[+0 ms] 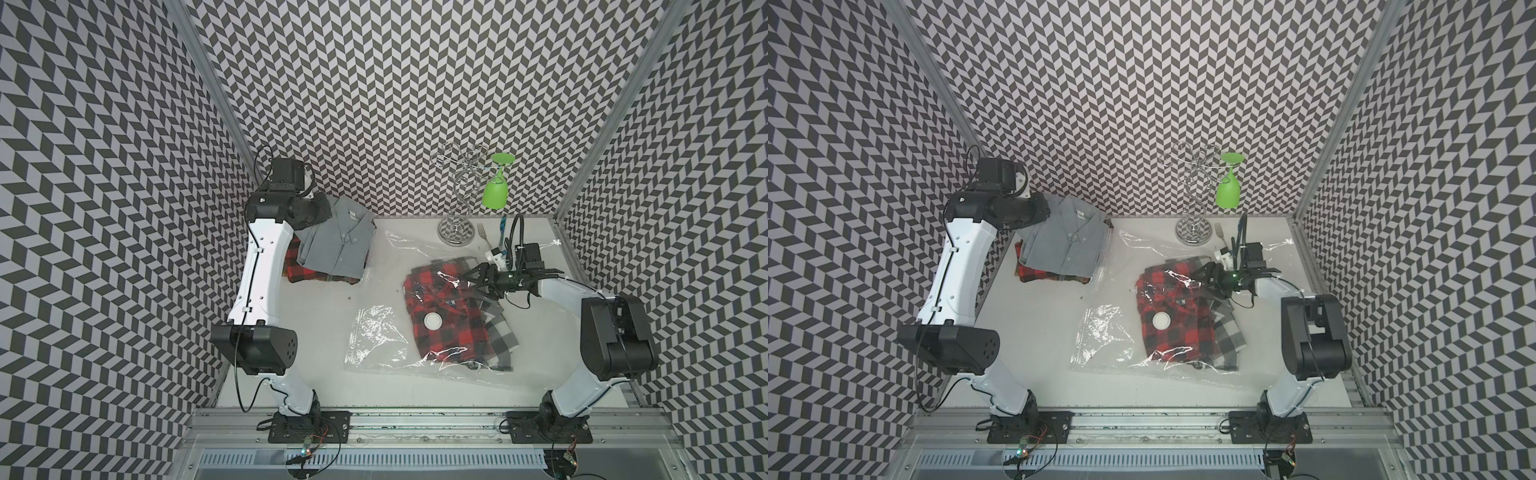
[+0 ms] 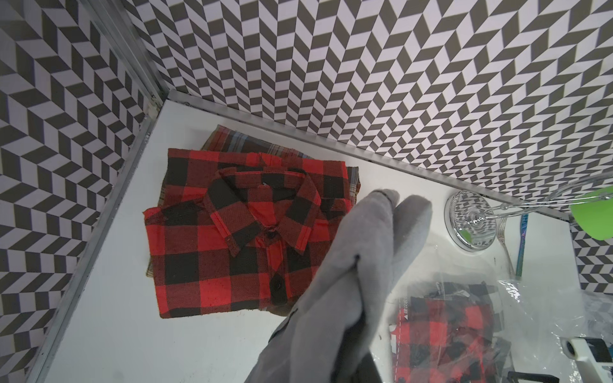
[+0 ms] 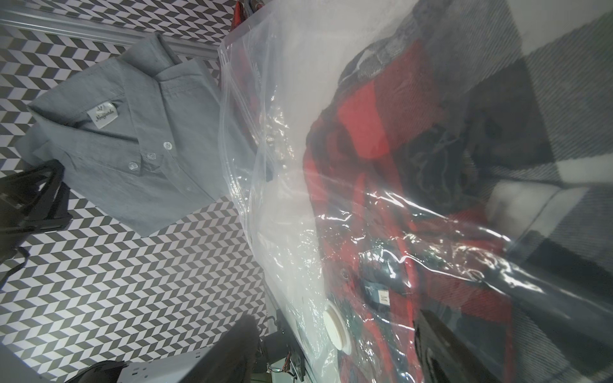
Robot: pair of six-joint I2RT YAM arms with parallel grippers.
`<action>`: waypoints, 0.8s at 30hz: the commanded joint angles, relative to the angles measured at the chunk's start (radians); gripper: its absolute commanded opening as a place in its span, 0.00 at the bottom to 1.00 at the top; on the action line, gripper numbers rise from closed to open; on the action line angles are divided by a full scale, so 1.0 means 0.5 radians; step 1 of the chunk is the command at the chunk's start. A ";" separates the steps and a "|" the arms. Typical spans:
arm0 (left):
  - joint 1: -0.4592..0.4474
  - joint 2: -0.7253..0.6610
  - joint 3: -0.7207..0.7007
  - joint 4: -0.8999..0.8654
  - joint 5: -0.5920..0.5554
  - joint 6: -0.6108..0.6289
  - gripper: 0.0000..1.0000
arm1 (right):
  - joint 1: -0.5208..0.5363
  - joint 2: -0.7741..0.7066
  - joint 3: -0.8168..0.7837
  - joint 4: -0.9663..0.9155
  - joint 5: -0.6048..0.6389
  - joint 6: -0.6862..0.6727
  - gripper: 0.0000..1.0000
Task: Take the shirt out of the vacuum bag
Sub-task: Place the shirt at the corner of the board.
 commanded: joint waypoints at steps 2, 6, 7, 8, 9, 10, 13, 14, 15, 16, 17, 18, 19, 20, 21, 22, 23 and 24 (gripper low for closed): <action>0.035 0.053 0.020 0.021 0.004 -0.016 0.00 | 0.010 0.020 0.002 0.085 -0.032 -0.009 0.76; 0.136 0.093 0.000 0.060 0.002 -0.014 0.00 | 0.012 0.016 -0.012 0.094 -0.026 -0.010 0.76; 0.168 0.110 -0.007 0.081 0.013 -0.013 0.00 | 0.011 0.021 -0.016 0.094 -0.024 -0.012 0.76; 0.195 0.133 -0.007 0.094 0.036 -0.015 0.00 | 0.012 0.024 -0.018 0.094 -0.021 -0.013 0.76; 0.219 0.158 -0.005 0.101 0.053 -0.016 0.00 | 0.010 0.027 -0.021 0.094 -0.021 -0.014 0.76; 0.238 0.184 -0.008 0.118 0.058 -0.015 0.00 | 0.011 0.031 -0.021 0.093 -0.018 -0.012 0.76; 0.286 0.290 0.036 0.127 0.061 -0.010 0.00 | 0.010 0.034 -0.027 0.120 -0.048 0.027 0.76; 0.302 0.332 0.050 0.134 0.052 -0.002 0.00 | 0.011 0.030 -0.031 0.142 -0.054 0.050 0.76; 0.320 0.373 0.069 0.129 0.051 -0.001 0.00 | 0.010 0.021 -0.035 0.162 -0.057 0.067 0.76; 0.336 0.418 0.099 0.123 0.052 -0.006 0.00 | 0.010 0.016 -0.038 0.170 -0.055 0.077 0.76; 0.344 0.455 0.127 0.130 0.046 -0.003 0.00 | 0.011 0.011 -0.031 0.170 -0.053 0.082 0.76; 0.350 0.494 0.149 0.129 0.041 0.000 0.00 | 0.010 0.012 -0.028 0.168 -0.051 0.084 0.76; 0.358 0.545 0.184 0.121 0.030 0.002 0.00 | 0.010 0.009 -0.027 0.163 -0.052 0.085 0.76; 0.363 0.592 0.212 0.122 0.019 0.002 0.00 | 0.009 0.007 -0.025 0.152 -0.047 0.081 0.76; 0.367 0.630 0.222 0.137 0.016 0.003 0.00 | 0.009 0.007 -0.021 0.139 -0.040 0.071 0.76; 0.374 0.679 0.238 0.140 0.019 0.009 0.00 | 0.009 0.005 -0.021 0.127 -0.037 0.068 0.76; 0.384 0.732 0.274 0.121 -0.001 0.008 0.00 | 0.011 -0.003 -0.021 0.122 -0.034 0.071 0.76; 0.392 0.760 0.289 0.115 -0.028 0.009 0.00 | 0.011 -0.005 -0.021 0.113 -0.027 0.067 0.76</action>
